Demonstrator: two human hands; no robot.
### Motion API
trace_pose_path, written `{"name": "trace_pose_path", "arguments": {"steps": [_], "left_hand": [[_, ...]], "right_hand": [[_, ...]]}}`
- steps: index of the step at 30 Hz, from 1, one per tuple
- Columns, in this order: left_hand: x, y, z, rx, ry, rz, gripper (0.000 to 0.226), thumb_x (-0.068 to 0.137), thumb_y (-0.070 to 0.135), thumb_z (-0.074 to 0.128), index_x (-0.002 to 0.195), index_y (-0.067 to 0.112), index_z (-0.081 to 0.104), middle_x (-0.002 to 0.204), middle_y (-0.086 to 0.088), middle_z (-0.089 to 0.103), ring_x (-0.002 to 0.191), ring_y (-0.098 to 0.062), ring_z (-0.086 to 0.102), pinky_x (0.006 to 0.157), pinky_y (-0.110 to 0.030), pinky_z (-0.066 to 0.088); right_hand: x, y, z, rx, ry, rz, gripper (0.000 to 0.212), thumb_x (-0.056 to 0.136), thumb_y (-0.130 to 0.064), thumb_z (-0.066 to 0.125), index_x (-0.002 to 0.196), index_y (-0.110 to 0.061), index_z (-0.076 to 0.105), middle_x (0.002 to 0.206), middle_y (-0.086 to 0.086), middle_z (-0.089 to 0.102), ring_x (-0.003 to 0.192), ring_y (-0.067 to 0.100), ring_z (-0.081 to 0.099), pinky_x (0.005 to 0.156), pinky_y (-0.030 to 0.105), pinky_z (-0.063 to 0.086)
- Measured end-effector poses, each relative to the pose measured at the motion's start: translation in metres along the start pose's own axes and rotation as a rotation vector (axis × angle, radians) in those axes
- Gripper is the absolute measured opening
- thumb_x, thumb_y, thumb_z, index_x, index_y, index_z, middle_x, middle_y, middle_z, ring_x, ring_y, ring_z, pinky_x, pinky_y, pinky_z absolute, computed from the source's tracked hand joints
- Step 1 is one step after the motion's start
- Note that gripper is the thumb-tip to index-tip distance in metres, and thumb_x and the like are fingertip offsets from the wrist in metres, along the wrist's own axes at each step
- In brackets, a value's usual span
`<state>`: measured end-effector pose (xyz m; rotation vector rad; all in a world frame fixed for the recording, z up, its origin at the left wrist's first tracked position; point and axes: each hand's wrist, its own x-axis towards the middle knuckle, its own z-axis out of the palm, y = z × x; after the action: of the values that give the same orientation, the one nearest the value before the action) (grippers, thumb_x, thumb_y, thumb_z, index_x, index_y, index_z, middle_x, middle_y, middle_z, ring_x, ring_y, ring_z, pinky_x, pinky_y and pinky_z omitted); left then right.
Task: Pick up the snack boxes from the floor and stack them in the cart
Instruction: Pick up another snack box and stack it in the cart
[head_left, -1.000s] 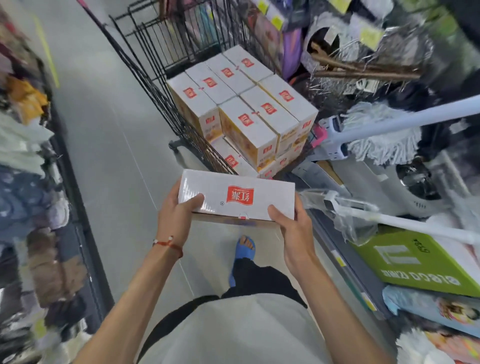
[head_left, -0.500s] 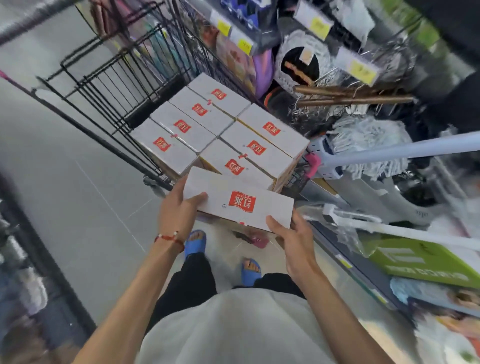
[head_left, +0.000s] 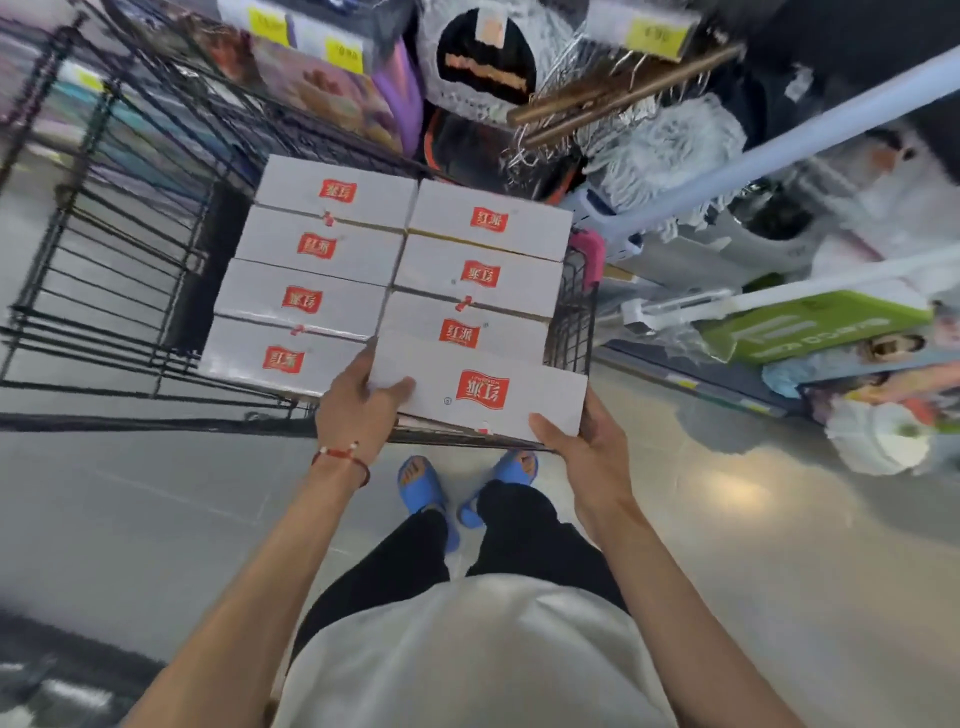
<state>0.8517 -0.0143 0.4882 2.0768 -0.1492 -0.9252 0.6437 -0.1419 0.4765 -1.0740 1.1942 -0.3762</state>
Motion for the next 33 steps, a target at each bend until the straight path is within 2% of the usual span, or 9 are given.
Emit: {"name": "trace_pose_path", "arguments": {"steps": [5, 9, 15, 18, 21, 25, 28, 30, 33], "left_hand": [[0.022, -0.011, -0.007, 0.11, -0.041, 0.01, 0.045, 0.076, 0.031, 0.069, 0.12, 0.033, 0.068, 0.109, 0.011, 0.074, 0.105, -0.017, 0.068, 0.101, -0.041, 0.051], [0.041, -0.022, -0.005, 0.232, -0.007, -0.028, 0.025, 0.083, 0.023, 0.075, 0.106, 0.033, 0.069, 0.094, 0.015, 0.071, 0.091, -0.017, 0.066, 0.094, -0.036, 0.052], [0.062, -0.018, 0.01, 0.415, 0.082, -0.068, 0.037, 0.074, 0.025, 0.083, 0.109, 0.017, 0.074, 0.107, -0.005, 0.076, 0.102, -0.028, 0.07, 0.087, -0.033, 0.053], [0.062, -0.014, 0.016, 0.446, 0.111, -0.078, 0.036, 0.074, 0.024, 0.083, 0.108, 0.02, 0.074, 0.102, -0.005, 0.076, 0.101, -0.028, 0.07, 0.079, -0.028, 0.047], [0.059, -0.023, 0.02, 0.411, 0.152, -0.027, 0.032, 0.073, 0.021, 0.082, 0.103, 0.024, 0.073, 0.089, 0.0, 0.071, 0.093, -0.027, 0.071, 0.082, -0.034, 0.055], [0.049, -0.034, 0.022, 0.239, 0.273, -0.003, 0.056, 0.076, 0.009, 0.082, 0.128, 0.018, 0.066, 0.124, -0.001, 0.071, 0.101, -0.022, 0.072, 0.091, -0.039, 0.058], [0.047, -0.038, 0.02, 0.252, 0.325, 0.002, 0.062, 0.08, 0.017, 0.083, 0.137, 0.019, 0.059, 0.135, -0.004, 0.064, 0.118, -0.025, 0.065, 0.098, -0.041, 0.054], [0.056, -0.043, 0.017, 0.451, 0.237, 0.036, 0.074, 0.082, 0.032, 0.082, 0.146, 0.022, 0.048, 0.149, -0.006, 0.052, 0.136, -0.029, 0.05, 0.11, -0.047, 0.042], [0.074, -0.052, 0.015, 0.713, 0.004, 0.037, 0.096, 0.083, 0.05, 0.075, 0.159, 0.026, 0.021, 0.167, -0.009, 0.015, 0.154, -0.033, 0.012, 0.121, -0.051, 0.021]], "right_hand": [[0.015, 0.016, 0.015, -0.082, 0.048, 0.009, 0.058, 0.085, -0.001, 0.081, 0.135, -0.022, 0.064, 0.118, -0.011, 0.076, 0.118, 0.007, 0.068, 0.102, 0.03, 0.057], [0.029, 0.029, 0.027, -0.083, 0.051, 0.088, 0.061, 0.085, 0.006, 0.079, 0.138, -0.018, 0.061, 0.113, -0.015, 0.076, 0.109, 0.002, 0.071, 0.088, 0.019, 0.058], [0.048, 0.043, 0.035, -0.106, 0.061, 0.183, 0.062, 0.087, 0.008, 0.075, 0.141, -0.017, 0.056, 0.121, -0.008, 0.072, 0.112, 0.005, 0.067, 0.085, 0.016, 0.058], [0.054, 0.04, 0.033, -0.139, 0.043, 0.194, 0.06, 0.087, 0.006, 0.076, 0.139, -0.017, 0.056, 0.114, -0.015, 0.07, 0.103, -0.002, 0.066, 0.08, 0.012, 0.057], [0.055, 0.042, 0.028, -0.155, 0.028, 0.202, 0.06, 0.086, 0.006, 0.077, 0.138, -0.018, 0.057, 0.111, -0.018, 0.07, 0.095, -0.009, 0.068, 0.076, 0.01, 0.056], [0.058, 0.042, 0.022, -0.185, -0.046, 0.219, 0.062, 0.088, 0.002, 0.077, 0.142, -0.017, 0.053, 0.118, -0.01, 0.068, 0.102, -0.005, 0.062, 0.074, 0.004, 0.052], [0.064, 0.039, 0.018, -0.217, -0.131, 0.239, 0.066, 0.089, -0.002, 0.078, 0.146, -0.019, 0.05, 0.125, -0.006, 0.065, 0.109, 0.002, 0.059, 0.072, 0.002, 0.052], [0.068, 0.039, 0.016, -0.235, -0.17, 0.257, 0.067, 0.09, -0.003, 0.078, 0.148, -0.018, 0.048, 0.122, -0.01, 0.063, 0.103, -0.002, 0.059, 0.071, 0.003, 0.052], [0.071, 0.04, 0.013, -0.256, -0.21, 0.267, 0.067, 0.092, -0.005, 0.076, 0.15, -0.018, 0.045, 0.121, -0.011, 0.061, 0.1, -0.004, 0.056, 0.068, 0.002, 0.051]]}}
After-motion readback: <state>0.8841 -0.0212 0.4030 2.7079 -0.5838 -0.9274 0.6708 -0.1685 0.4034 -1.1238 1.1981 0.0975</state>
